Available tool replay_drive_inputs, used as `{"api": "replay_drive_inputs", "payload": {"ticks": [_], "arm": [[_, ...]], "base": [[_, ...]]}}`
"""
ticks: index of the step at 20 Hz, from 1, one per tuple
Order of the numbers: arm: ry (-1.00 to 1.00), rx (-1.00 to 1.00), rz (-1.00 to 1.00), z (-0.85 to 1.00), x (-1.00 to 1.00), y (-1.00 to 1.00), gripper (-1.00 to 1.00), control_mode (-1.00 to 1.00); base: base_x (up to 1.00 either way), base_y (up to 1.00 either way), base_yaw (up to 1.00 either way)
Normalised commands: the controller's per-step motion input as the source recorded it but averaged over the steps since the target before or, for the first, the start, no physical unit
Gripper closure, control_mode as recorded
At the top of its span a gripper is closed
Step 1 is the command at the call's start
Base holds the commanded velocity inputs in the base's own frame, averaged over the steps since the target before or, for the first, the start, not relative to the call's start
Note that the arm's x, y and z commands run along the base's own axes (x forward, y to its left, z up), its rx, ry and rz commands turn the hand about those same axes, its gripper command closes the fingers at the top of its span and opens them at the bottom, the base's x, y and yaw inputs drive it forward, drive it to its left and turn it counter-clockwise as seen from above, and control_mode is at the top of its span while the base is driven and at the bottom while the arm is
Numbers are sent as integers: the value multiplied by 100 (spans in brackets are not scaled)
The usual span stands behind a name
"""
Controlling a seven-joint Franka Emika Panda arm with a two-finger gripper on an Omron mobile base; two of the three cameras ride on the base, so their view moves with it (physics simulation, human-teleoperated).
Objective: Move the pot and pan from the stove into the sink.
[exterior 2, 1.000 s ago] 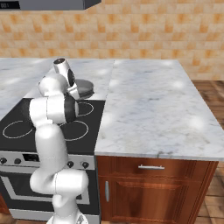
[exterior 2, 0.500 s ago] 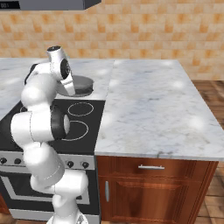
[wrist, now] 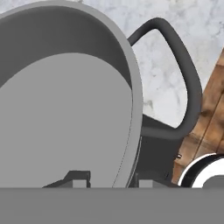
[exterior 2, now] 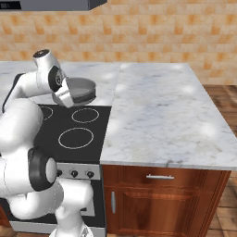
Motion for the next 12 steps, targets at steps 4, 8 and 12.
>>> {"api": "replay_drive_inputs", "payload": {"ticks": [4, 8, 12], "arm": [[-22, -8, 8, 0, -94, -24, 100, -100], [-22, -9, 8, 0, -94, -24, 100, -100], [-22, -9, 8, 0, -94, -25, 100, -100]], "base": [[0, 0, 0], [0, 0, 0], [0, 0, 0]]}}
